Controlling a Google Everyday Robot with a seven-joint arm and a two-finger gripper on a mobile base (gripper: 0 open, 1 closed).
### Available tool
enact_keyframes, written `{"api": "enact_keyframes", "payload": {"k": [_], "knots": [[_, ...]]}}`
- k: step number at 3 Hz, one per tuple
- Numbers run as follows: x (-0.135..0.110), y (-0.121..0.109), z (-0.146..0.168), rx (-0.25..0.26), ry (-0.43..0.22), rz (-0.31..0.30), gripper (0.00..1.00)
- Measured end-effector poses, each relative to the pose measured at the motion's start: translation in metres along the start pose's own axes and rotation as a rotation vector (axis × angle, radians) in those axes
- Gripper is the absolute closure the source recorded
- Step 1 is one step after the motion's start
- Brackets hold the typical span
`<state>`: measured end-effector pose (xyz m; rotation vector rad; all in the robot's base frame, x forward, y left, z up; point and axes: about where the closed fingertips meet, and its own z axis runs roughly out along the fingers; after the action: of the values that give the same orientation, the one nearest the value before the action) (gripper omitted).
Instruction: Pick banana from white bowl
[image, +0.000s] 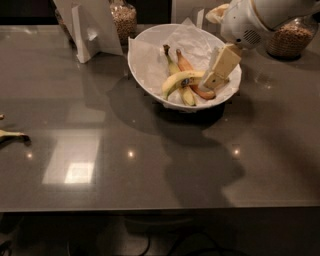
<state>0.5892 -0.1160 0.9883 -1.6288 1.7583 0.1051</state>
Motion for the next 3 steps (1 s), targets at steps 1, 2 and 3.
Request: {"api": "enact_keyframes", "payload": {"k": [1,2,3], "knots": [[-0.004,-0.024,0.033,-0.026,-0.038,0.015,0.19],[-0.002,-0.035,0.064,-0.060,-0.045,0.036,0.42],[0.009,-0.038,0.086,-0.091,-0.027,0.063,0.50]]}}
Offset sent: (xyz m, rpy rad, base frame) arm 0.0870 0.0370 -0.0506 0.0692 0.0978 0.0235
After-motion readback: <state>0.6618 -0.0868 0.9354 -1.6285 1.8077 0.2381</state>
